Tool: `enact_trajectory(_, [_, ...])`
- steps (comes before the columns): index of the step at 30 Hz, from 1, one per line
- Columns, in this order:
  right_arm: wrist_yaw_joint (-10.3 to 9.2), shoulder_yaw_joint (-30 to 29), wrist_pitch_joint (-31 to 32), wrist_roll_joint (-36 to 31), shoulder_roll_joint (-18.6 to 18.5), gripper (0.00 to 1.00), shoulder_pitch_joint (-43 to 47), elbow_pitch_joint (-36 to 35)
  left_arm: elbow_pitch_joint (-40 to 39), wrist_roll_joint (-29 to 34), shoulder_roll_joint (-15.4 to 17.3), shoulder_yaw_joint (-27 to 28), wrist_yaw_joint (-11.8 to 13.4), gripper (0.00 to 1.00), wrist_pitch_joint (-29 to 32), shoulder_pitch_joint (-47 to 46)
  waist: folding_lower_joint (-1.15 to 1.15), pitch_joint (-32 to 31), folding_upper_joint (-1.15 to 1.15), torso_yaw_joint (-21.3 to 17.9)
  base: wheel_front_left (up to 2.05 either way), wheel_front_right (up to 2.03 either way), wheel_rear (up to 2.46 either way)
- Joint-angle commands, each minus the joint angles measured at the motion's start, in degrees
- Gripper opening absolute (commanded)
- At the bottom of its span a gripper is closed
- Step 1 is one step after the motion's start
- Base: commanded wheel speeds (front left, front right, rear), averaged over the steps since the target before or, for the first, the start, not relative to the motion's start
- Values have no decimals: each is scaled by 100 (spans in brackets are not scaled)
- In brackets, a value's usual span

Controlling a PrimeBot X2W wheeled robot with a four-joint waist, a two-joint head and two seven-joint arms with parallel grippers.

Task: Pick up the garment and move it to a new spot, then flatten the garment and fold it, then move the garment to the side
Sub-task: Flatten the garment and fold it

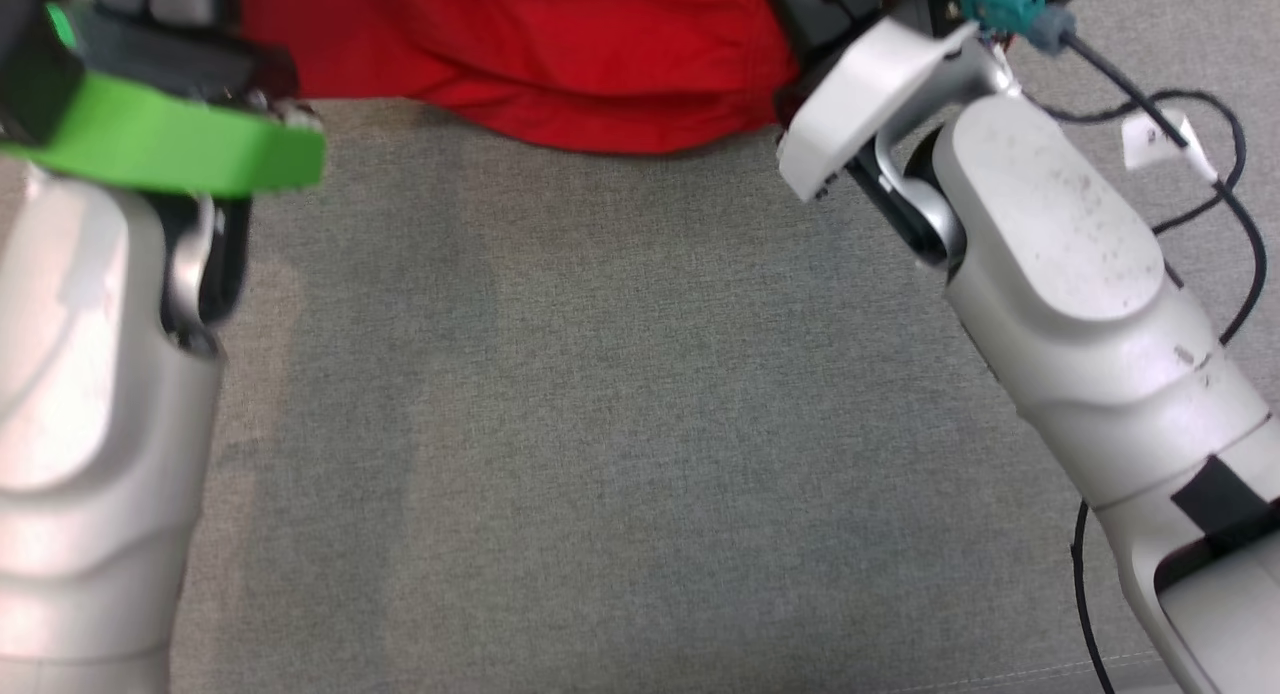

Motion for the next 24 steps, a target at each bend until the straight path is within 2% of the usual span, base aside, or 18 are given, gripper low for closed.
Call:
enact_trajectory(1, [-8,20,-92,97,-45,0,200,-123,-185,-35,-30,85,-19,0,-5,285,-1,-90,0,-14,0,0,0])
enact_trajectory(10, [-8,-72,-145,272,-362,0,1717,-1152,-1452,-17,-441,637,-19,0,-6,2168,-1,-791,0,20,0,0,0])
enact_trajectory(15, [-8,-268,-14,209,-487,0,2894,-1881,-1989,72,-579,668,-20,0,-6,3218,-1,-1342,0,62,0,0,0])
enact_trajectory(24, [-8,-836,604,-45,-325,0,5080,-3531,-2941,331,-598,728,-20,0,-6,4907,-1,-2056,0,-40,0,0,0])
